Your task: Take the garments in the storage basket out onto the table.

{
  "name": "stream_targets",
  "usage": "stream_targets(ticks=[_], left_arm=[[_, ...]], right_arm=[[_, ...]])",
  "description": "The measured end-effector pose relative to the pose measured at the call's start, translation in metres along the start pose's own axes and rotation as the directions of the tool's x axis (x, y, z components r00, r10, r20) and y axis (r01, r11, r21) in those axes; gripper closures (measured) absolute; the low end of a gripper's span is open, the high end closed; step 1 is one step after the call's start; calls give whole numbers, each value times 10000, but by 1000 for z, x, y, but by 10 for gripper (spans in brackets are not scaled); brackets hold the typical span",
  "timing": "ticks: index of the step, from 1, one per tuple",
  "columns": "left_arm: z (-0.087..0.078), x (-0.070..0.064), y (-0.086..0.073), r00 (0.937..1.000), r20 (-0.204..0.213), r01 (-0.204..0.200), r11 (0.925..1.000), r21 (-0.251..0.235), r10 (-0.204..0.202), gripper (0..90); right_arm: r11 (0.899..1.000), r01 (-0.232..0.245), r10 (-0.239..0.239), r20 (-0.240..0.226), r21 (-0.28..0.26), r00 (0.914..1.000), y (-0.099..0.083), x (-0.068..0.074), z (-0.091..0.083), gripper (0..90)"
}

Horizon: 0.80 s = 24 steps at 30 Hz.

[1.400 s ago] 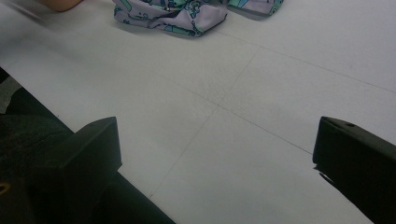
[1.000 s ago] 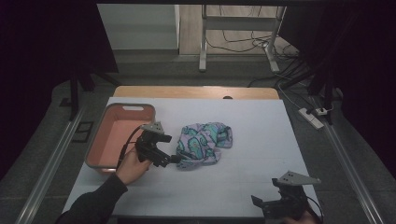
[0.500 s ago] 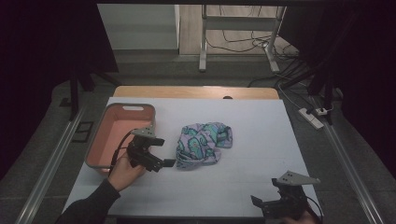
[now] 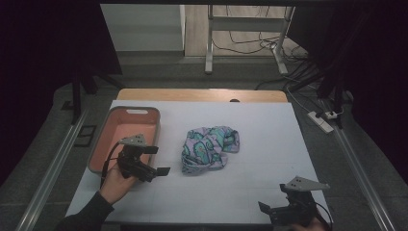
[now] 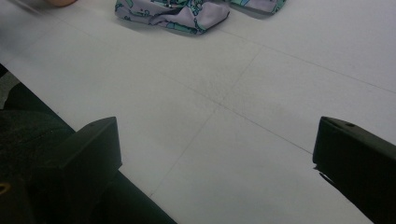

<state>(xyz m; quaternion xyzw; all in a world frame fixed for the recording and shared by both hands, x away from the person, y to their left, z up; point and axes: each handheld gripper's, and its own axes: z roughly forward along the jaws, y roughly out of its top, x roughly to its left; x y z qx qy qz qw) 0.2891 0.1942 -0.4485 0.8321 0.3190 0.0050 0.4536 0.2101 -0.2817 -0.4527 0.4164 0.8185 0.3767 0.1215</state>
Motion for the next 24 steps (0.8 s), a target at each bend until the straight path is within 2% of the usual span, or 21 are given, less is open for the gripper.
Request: stream_targets(ticks=[7, 24], left_arm=[[-9, 0, -8, 9999, -68, 144, 9998, -130, -144, 0], [-28, 0, -31, 9969, -621, 461, 9982, -388, -484, 0]], right_arm=[[10000, 58, -58, -3, 25, 10000, 0, 0, 0, 12], [9999, 96, -96, 6, 38, 10000, 0, 1, 0, 12]])
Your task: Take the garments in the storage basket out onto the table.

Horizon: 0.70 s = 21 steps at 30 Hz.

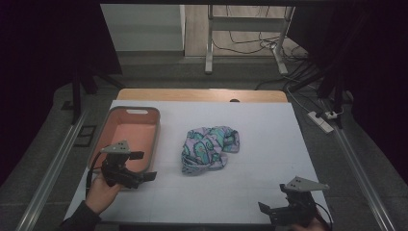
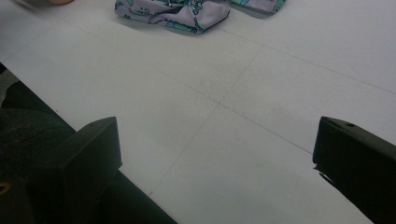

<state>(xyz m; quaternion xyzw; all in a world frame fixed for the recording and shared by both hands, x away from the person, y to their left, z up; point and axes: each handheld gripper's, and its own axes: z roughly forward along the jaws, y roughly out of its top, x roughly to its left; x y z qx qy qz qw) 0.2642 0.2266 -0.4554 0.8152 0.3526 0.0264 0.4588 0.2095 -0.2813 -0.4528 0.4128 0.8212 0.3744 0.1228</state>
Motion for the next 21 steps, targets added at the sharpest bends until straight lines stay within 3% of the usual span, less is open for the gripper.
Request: stream_targets(ticks=[21], left_arm=[[-32, 1, -42, 9963, -629, 592, 9982, -19, -592, 0]], right_arm=[[10000, 15, -15, 32, 63, 10000, 0, 0, 1, 12]])
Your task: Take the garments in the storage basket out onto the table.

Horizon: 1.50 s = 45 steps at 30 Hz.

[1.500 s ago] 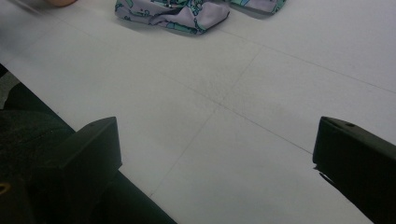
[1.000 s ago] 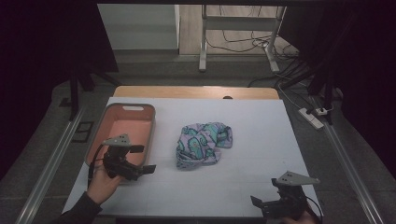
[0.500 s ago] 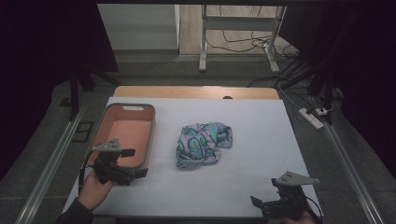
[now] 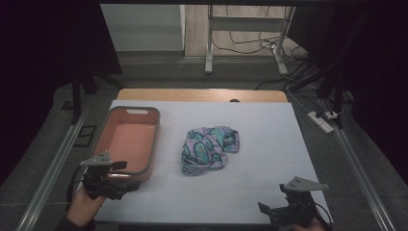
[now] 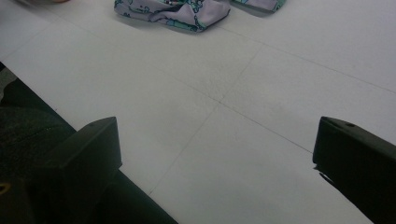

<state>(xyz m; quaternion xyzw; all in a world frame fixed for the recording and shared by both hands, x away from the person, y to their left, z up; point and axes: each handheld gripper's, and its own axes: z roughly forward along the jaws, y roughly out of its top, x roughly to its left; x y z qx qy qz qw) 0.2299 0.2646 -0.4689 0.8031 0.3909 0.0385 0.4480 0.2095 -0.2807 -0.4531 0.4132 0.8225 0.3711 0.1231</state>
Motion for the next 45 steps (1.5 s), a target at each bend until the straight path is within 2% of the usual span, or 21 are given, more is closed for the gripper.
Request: stream_targets(ticks=[14, 33, 45], left_arm=[[-28, 5, -28, 9970, -527, 553, 9979, -348, -571, 0], [-44, 5, -45, 9907, -987, 890, 9949, -467, -933, 0], [-56, 4, -54, 9819, -1561, 979, 9931, -642, -1069, 0]], right_arm=[[10000, 2, -2, 23, 2, 10000, 0, -1, 0, 12], [10000, -57, 57, 43, -6, 10000, 0, -1, 0, 12], [10000, -62, 62, 70, -24, 10000, 0, -1, 0, 12]])
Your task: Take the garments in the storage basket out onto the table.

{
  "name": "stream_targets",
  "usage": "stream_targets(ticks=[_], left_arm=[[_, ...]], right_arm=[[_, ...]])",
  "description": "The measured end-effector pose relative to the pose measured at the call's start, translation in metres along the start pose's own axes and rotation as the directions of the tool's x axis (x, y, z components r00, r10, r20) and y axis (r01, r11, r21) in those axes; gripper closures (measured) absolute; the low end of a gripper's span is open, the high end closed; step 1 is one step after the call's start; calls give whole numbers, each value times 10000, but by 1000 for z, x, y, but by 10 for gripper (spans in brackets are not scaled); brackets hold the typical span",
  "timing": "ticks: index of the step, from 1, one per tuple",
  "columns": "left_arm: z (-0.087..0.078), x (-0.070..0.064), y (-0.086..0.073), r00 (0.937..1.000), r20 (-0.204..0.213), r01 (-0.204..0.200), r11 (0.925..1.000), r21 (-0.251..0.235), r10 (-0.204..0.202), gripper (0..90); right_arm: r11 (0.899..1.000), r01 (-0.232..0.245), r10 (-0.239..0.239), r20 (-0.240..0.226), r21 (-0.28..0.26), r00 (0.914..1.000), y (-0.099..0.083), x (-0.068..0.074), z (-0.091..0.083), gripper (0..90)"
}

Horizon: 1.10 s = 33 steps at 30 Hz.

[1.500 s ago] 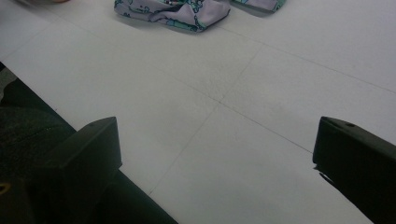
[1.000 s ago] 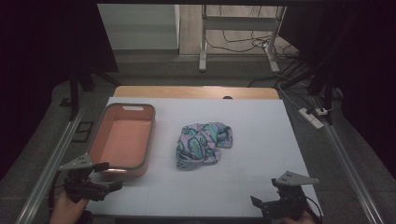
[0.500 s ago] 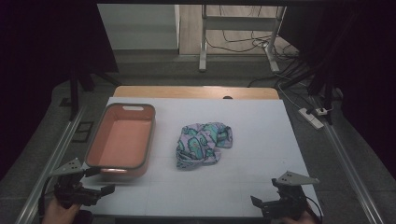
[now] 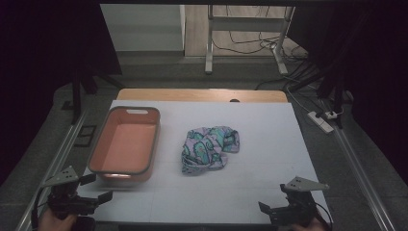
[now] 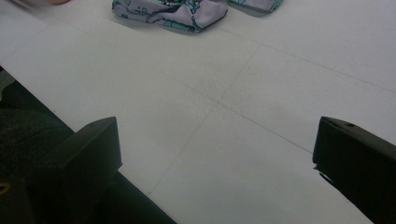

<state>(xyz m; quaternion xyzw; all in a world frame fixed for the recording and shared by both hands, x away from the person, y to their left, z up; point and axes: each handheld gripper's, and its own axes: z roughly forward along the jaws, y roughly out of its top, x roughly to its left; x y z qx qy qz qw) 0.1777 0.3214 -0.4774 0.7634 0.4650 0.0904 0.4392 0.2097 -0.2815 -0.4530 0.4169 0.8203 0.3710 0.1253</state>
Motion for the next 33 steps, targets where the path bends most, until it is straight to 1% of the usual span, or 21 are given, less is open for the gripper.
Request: stream_targets(ticks=[5, 9, 13, 17, 21, 24, 25, 28, 29, 33], left_arm=[[-4, 0, -3, 9998, -186, 45, 10000, -22, -46, 0], [-5, -3, -4, 9989, -448, -113, 9998, 186, 121, 0], [-6, -4, -6, 9982, -594, -96, 9993, 351, 117, 0], [-8, -4, -7, 9978, -649, -71, 9990, 433, 99, 0], [-8, -6, -9, 9976, -692, -40, 9981, 623, 83, 0], [-7, -7, -9, 9973, -713, -108, 9963, 855, 169, 0], [-7, -8, -9, 9971, -714, -199, 9951, 973, 269, 0], [-5, -9, -9, 9967, -725, -272, 9937, 1090, 353, 0], [-5, -9, -8, 9968, -714, -270, 9929, 1158, 354, 0], [-4, -8, -7, 9979, -608, -167, 9932, 1152, 238, 0]], right_arm=[[10000, 0, 0, 5, -14, 10000, 0, 0, 0, 12], [10000, 1, -1, 11, -14, 10000, 0, 0, 0, 12], [10000, -9, 9, 14, -19, 10000, 0, 0, 0, 12], [10000, -6, 6, 14, -19, 10000, 0, 1, 0, 12], [10000, 1, -1, 36, -14, 10000, 0, 1, 0, 12], [10000, -4, 4, 22, -18, 10000, 0, 1, 0, 12], [10000, -5, 5, 16, -6, 10000, 0, 1, 0, 12], [10000, -3, 3, 8, 5, 10000, 0, 1, 0, 12], [10000, 2, -2, 0, 7, 10000, 0, 1, 0, 12], [10000, 27, -27, 18, 34, 10000, 0, 1, 1, 12]])
